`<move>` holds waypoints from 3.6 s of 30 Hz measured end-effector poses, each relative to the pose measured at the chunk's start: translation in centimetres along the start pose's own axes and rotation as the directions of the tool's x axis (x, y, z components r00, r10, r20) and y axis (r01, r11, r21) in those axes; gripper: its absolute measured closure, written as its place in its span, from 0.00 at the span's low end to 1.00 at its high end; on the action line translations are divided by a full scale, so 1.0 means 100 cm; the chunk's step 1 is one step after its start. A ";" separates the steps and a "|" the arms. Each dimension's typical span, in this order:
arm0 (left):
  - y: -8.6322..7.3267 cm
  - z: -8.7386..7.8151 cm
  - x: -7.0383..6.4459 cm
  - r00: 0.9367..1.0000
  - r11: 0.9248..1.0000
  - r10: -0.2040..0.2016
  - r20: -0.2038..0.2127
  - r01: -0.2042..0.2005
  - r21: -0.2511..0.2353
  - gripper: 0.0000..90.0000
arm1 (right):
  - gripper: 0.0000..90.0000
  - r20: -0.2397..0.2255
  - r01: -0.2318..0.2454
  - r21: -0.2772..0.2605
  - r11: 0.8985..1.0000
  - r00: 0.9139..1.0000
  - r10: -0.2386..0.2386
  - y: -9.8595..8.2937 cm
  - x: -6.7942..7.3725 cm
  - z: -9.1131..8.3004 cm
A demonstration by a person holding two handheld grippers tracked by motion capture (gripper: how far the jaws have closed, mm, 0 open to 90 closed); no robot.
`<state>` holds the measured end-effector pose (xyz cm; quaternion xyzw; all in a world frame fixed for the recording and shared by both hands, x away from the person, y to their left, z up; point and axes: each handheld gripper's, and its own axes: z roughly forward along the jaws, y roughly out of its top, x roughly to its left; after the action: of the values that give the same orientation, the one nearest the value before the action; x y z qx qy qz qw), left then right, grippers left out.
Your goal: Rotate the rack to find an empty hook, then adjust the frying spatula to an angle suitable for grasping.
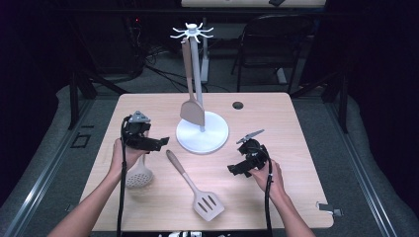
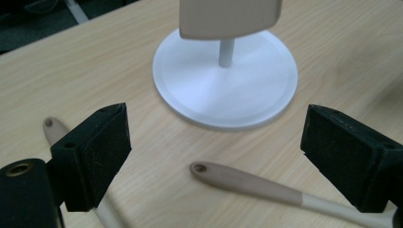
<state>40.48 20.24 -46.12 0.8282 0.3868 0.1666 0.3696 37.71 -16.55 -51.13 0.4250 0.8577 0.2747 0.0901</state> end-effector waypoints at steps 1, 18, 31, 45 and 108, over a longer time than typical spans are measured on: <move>-0.001 0.000 0.000 1.000 1.000 0.000 0.000 0.000 0.006 0.09 | 0.04 0.000 0.000 0.000 1.000 1.000 0.000 0.000 0.000 0.000; -0.027 -0.003 -0.007 0.995 0.996 -0.090 0.030 0.089 0.028 0.05 | 0.17 0.025 0.001 0.001 1.000 1.000 -0.001 -0.001 0.003 -0.007; -0.038 0.001 -0.015 0.989 0.988 -0.147 0.021 0.145 0.054 0.05 | 0.95 -0.090 0.057 -0.028 0.998 0.994 -0.059 0.000 0.043 -0.009; -0.039 0.007 -0.023 0.985 0.982 -0.172 0.023 0.169 0.085 0.07 | 1.00 -0.229 0.181 0.019 0.983 0.958 -0.172 -0.012 0.106 -0.008; -0.058 0.086 -0.067 0.943 0.940 -0.300 0.147 0.265 0.216 0.53 | 1.00 -0.289 0.269 0.241 0.933 0.937 -0.196 -0.026 0.130 0.043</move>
<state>37.98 13.49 -56.11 0.8072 0.4820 -0.0011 0.3408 29.54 -6.01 -55.09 0.2884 0.9365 0.1930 -0.0512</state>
